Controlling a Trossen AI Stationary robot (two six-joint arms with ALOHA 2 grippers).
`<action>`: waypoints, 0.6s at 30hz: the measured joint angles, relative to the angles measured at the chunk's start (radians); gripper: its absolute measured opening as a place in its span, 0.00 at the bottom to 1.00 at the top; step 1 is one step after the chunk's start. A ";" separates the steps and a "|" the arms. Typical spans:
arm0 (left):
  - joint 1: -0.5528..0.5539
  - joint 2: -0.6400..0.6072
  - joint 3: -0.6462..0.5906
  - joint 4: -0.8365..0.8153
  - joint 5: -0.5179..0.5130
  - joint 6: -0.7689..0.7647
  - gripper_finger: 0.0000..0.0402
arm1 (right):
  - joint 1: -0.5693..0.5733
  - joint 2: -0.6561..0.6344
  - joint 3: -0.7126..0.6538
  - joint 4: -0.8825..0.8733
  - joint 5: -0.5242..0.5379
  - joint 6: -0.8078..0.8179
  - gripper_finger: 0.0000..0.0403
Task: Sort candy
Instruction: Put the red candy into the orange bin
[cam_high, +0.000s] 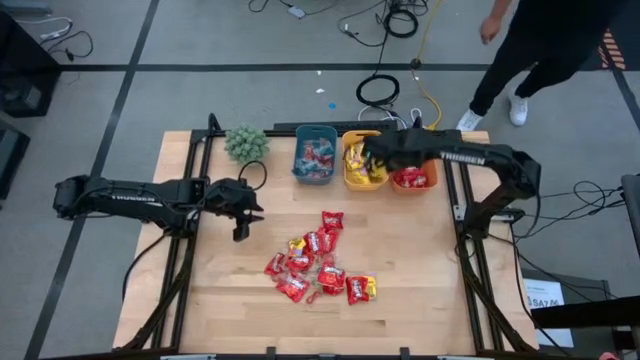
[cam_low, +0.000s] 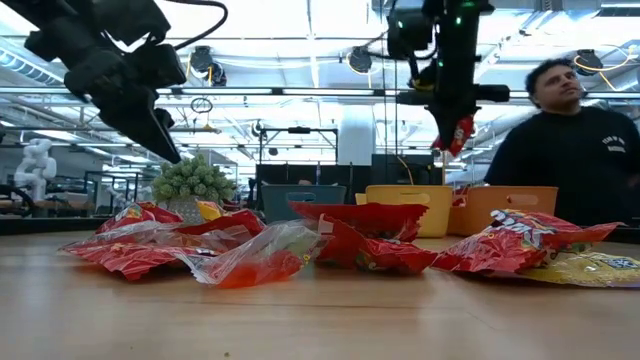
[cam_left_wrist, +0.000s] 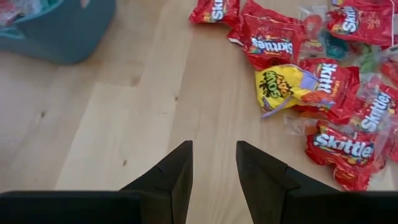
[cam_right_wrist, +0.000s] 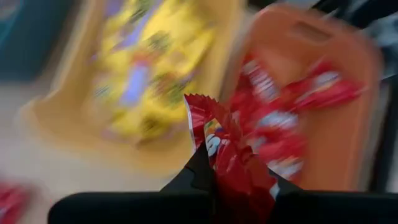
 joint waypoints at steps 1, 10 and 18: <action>0.005 -0.001 0.000 0.000 0.000 0.000 0.33 | -0.035 -0.001 0.000 -0.004 0.028 -0.015 0.04; 0.048 -0.001 0.000 0.000 0.000 -0.033 0.33 | -0.225 0.000 0.000 -0.032 0.109 -0.084 0.26; 0.085 -0.001 0.000 0.003 0.000 -0.033 0.33 | -0.290 0.000 0.000 0.054 0.048 -0.178 0.47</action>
